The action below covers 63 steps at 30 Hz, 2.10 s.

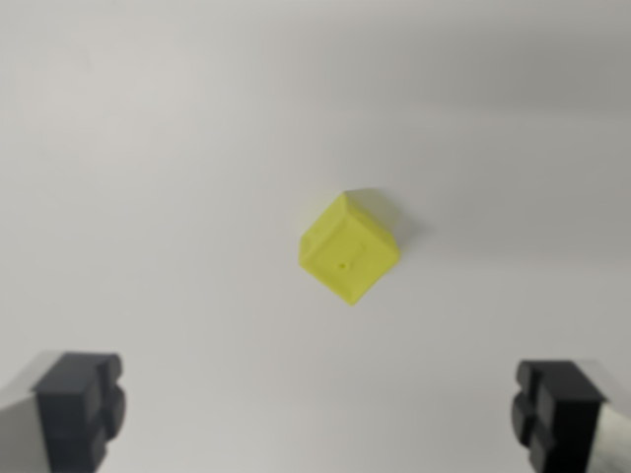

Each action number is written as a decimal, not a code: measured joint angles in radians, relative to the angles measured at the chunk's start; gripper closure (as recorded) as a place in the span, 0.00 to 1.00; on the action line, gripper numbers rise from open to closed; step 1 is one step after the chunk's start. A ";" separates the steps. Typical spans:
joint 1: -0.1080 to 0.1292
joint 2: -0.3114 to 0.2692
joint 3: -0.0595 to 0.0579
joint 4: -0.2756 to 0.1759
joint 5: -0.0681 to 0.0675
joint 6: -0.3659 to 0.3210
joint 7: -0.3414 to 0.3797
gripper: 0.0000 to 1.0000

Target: Pick yellow cube

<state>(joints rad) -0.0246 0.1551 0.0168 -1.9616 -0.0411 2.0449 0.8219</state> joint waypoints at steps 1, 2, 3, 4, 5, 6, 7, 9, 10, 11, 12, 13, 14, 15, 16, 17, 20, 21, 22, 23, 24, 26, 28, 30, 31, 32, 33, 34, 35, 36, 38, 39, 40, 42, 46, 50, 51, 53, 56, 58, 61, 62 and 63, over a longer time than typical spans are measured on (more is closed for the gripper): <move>0.000 0.000 0.000 0.000 0.000 0.000 0.000 0.00; 0.000 0.000 0.000 0.000 0.000 0.000 0.000 0.00; 0.000 0.000 0.000 0.000 0.000 0.000 0.000 0.00; 0.000 0.000 0.000 -0.001 0.000 0.000 0.000 0.00; -0.001 -0.001 0.000 -0.002 0.000 0.002 0.001 0.00; -0.001 -0.002 0.000 -0.006 0.000 0.005 0.005 0.00; -0.001 -0.003 0.000 -0.011 0.000 0.009 0.011 0.00; -0.003 -0.005 0.000 -0.023 0.001 0.021 0.023 0.00; -0.003 -0.005 0.000 -0.030 0.001 0.028 0.030 0.00; -0.004 -0.005 0.000 -0.037 0.001 0.036 0.036 0.00; -0.005 -0.005 0.000 -0.043 0.002 0.043 0.042 0.00; -0.005 -0.005 0.000 -0.050 0.002 0.051 0.049 0.00; -0.006 -0.005 0.000 -0.056 0.002 0.058 0.055 0.00; -0.007 -0.004 0.000 -0.063 0.003 0.066 0.061 0.00; -0.007 -0.004 0.000 -0.069 0.003 0.074 0.068 0.00; -0.008 -0.004 0.000 -0.076 0.004 0.081 0.074 0.00; -0.010 -0.002 0.000 -0.095 0.005 0.104 0.093 0.00; -0.011 -0.001 0.000 -0.101 0.005 0.112 0.099 0.00; -0.011 -0.001 0.000 -0.107 0.005 0.119 0.106 0.00; -0.012 0.000 0.000 -0.114 0.006 0.127 0.112 0.00; -0.013 0.001 0.000 -0.120 0.006 0.134 0.118 0.00; -0.014 0.003 0.000 -0.132 0.007 0.149 0.131 0.00; -0.016 0.005 0.000 -0.143 0.008 0.165 0.144 0.00; -0.017 0.007 0.000 -0.155 0.009 0.180 0.157 0.00; -0.018 0.008 0.000 -0.161 0.009 0.187 0.163 0.00; -0.018 0.010 0.000 -0.166 0.009 0.195 0.169 0.00; -0.019 0.011 0.000 -0.172 0.010 0.203 0.176 0.00; -0.020 0.012 0.000 -0.177 0.010 0.210 0.182 0.00; -0.020 0.014 0.000 -0.183 0.010 0.218 0.189 0.00; -0.021 0.015 0.000 -0.188 0.011 0.226 0.195 0.00; -0.023 0.019 0.000 -0.199 0.011 0.241 0.207 0.00; -0.023 0.020 0.000 -0.204 0.012 0.249 0.214 0.00; -0.024 0.022 0.000 -0.210 0.012 0.256 0.220 0.00; -0.025 0.026 0.000 -0.220 0.013 0.272 0.233 0.00; -0.028 0.034 0.000 -0.240 0.014 0.303 0.258 0.00; -0.031 0.043 0.000 -0.259 0.015 0.334 0.284 0.00; -0.031 0.045 0.000 -0.264 0.015 0.342 0.290 0.00; -0.033 0.050 0.000 -0.273 0.016 0.357 0.303 0.00; -0.035 0.058 0.000 -0.286 0.017 0.381 0.321 0.00; -0.036 0.064 0.000 -0.295 0.017 0.396 0.334 0.00; -0.038 0.072 0.000 -0.307 0.018 0.420 0.353 0.00; -0.039 0.075 0.000 -0.311 0.019 0.428 0.359 0.00; -0.040 0.079 0.000 -0.315 0.019 0.436 0.366 0.00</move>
<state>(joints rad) -0.0643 0.2338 0.0164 -2.2767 -0.0223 2.4807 1.1875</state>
